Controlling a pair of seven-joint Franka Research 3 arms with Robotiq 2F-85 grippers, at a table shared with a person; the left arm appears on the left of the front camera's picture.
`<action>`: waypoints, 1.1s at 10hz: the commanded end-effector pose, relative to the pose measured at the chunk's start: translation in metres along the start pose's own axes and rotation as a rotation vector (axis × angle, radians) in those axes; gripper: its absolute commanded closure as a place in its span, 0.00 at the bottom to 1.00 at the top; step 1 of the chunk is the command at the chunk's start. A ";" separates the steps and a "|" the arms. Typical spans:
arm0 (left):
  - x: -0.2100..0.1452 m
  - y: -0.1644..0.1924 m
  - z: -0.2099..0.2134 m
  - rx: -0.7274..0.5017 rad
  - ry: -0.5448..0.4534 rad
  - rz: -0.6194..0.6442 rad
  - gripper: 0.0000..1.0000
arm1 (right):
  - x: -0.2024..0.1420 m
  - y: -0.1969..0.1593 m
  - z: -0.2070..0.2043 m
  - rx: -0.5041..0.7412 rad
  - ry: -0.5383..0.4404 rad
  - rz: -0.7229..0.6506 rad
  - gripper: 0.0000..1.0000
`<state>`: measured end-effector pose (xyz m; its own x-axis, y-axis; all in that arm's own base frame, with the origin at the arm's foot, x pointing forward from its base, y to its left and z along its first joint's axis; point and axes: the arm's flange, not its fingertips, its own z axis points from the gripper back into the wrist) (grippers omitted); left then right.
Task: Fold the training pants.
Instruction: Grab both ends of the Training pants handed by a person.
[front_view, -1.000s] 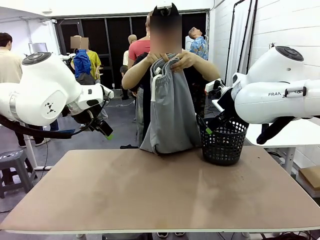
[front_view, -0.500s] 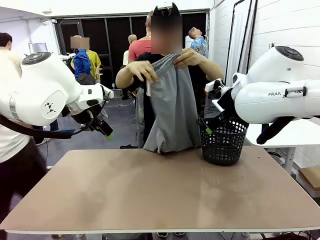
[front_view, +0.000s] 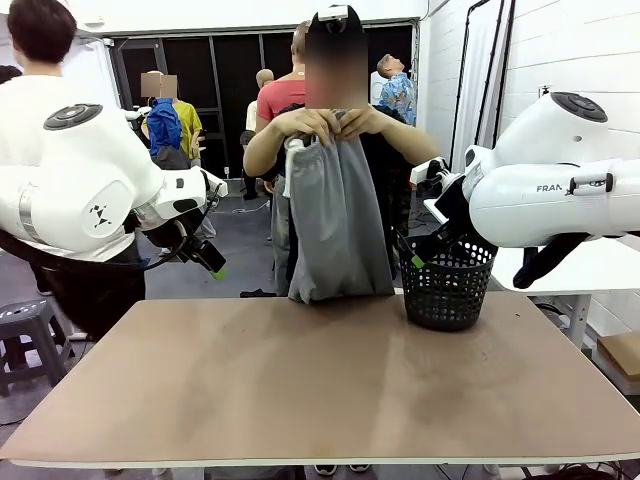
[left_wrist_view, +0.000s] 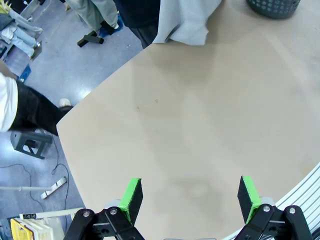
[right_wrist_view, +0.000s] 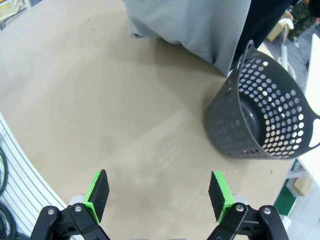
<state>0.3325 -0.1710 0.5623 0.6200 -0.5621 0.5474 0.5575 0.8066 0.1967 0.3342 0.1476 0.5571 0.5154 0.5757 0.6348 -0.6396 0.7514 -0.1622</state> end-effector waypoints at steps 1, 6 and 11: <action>0.001 0.001 0.000 -0.004 0.000 -0.005 0.00 | 0.000 -0.001 0.000 0.002 0.000 -0.001 0.00; 0.001 0.001 0.000 -0.004 0.000 -0.005 0.00 | 0.000 -0.001 0.000 0.002 0.000 -0.001 0.00; 0.001 0.001 0.000 -0.004 0.000 -0.005 0.00 | 0.000 -0.001 0.000 0.002 0.000 -0.001 0.00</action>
<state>0.3325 -0.1710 0.5623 0.6200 -0.5620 0.5474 0.5575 0.8066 0.1967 0.3342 0.1476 0.5571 0.5154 0.5757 0.6348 -0.6396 0.7514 -0.1622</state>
